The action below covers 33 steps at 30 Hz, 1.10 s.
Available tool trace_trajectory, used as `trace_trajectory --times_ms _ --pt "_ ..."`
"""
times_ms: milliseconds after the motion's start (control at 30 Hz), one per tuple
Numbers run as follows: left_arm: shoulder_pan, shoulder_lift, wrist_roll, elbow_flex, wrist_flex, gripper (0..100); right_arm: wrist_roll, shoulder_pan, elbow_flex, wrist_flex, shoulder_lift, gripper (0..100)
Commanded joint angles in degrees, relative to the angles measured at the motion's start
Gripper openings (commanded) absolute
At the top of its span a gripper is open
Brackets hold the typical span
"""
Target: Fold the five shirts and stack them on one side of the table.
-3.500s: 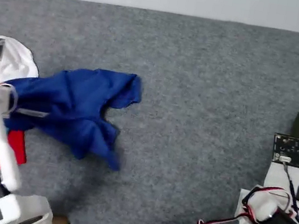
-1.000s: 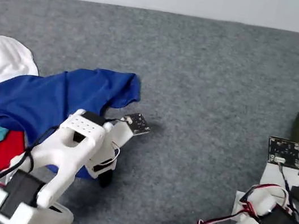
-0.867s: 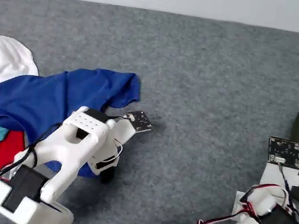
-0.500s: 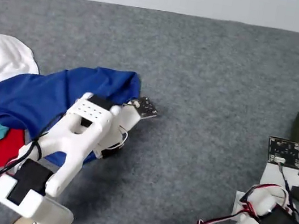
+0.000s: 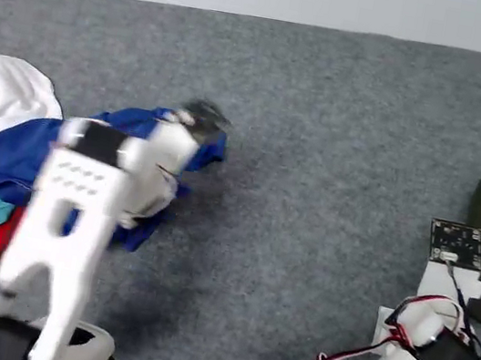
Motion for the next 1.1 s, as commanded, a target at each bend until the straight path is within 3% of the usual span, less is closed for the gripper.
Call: trace_trajectory --times_ms 0,200,467,667,900,1067 --pt "-13.2 -7.9 0.6 -5.2 2.9 0 0.1 -3.8 -0.8 -1.8 -0.7 0.9" --pt "-35.2 -16.2 -3.6 -6.1 3.0 0 -0.1 -20.2 -1.1 -7.0 -0.7 0.9" --pt "-56.1 -21.0 -13.1 -5.8 2.9 0 -1.3 -36.9 -0.9 -18.7 -0.1 0.9" --pt "-59.2 -21.1 -14.2 -3.5 2.6 0 -9.2 -46.3 -1.2 -24.8 7.6 1.0" --pt "-59.2 -21.3 -14.0 -2.9 2.6 0 -9.7 -56.0 -14.9 -25.7 30.1 1.1" --pt "-59.2 -21.1 -13.9 -2.9 2.6 0 1.0 -61.3 -26.3 -25.7 46.8 5.1"
